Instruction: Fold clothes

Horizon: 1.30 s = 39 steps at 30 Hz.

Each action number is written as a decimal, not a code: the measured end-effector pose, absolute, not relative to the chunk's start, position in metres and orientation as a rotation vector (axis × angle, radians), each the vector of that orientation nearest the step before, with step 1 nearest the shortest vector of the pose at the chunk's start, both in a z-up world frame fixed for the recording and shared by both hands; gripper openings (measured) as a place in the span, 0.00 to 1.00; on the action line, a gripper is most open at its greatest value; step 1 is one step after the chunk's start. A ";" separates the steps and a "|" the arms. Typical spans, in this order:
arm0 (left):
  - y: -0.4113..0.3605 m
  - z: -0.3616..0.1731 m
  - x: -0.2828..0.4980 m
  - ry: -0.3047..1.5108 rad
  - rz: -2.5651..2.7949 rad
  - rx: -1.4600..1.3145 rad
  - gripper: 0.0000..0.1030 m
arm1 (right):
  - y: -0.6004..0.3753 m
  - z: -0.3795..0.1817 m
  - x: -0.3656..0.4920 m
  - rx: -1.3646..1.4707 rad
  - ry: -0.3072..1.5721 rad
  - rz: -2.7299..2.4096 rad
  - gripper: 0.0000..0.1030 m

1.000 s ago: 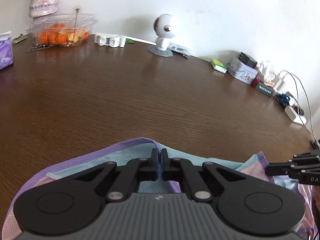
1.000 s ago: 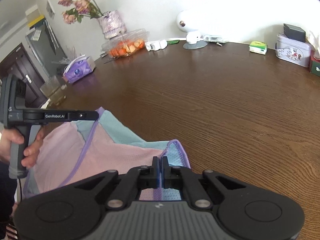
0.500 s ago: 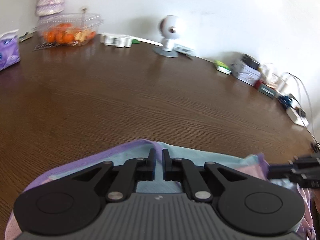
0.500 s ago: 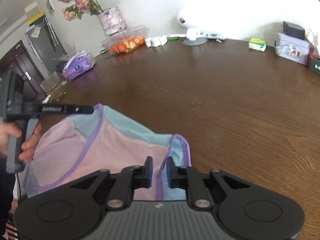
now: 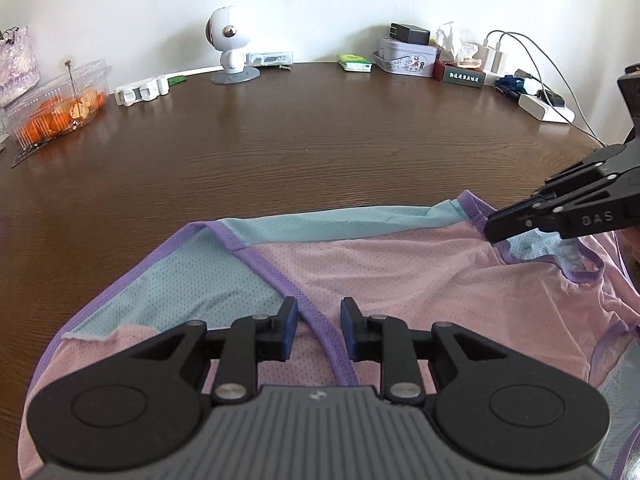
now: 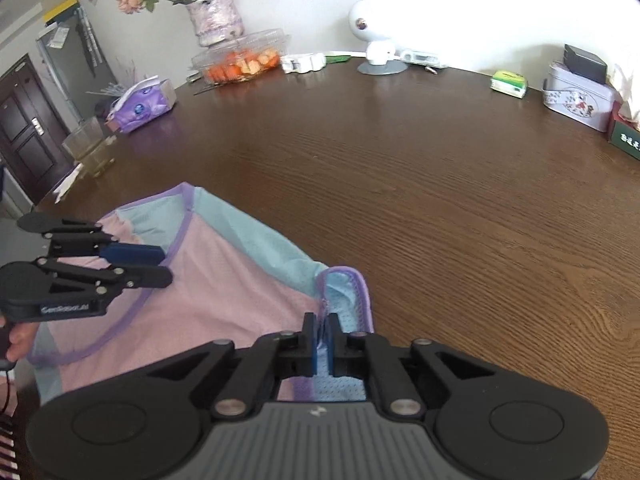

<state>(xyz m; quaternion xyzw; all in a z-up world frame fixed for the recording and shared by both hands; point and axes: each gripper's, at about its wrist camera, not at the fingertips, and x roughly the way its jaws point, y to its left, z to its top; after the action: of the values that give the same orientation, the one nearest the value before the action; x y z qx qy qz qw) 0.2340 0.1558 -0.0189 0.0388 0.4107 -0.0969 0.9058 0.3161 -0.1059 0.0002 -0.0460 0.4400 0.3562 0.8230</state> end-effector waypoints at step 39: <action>0.152 -0.018 0.120 0.825 -0.327 0.087 0.38 | -0.197 -0.003 0.235 -0.271 0.845 0.505 0.02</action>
<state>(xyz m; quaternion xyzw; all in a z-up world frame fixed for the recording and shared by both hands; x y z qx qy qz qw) 0.1199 0.1525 -0.0179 0.0422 0.3991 -0.1581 0.9022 0.2353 -0.1974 -0.0026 -0.1297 0.4045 0.2418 0.8724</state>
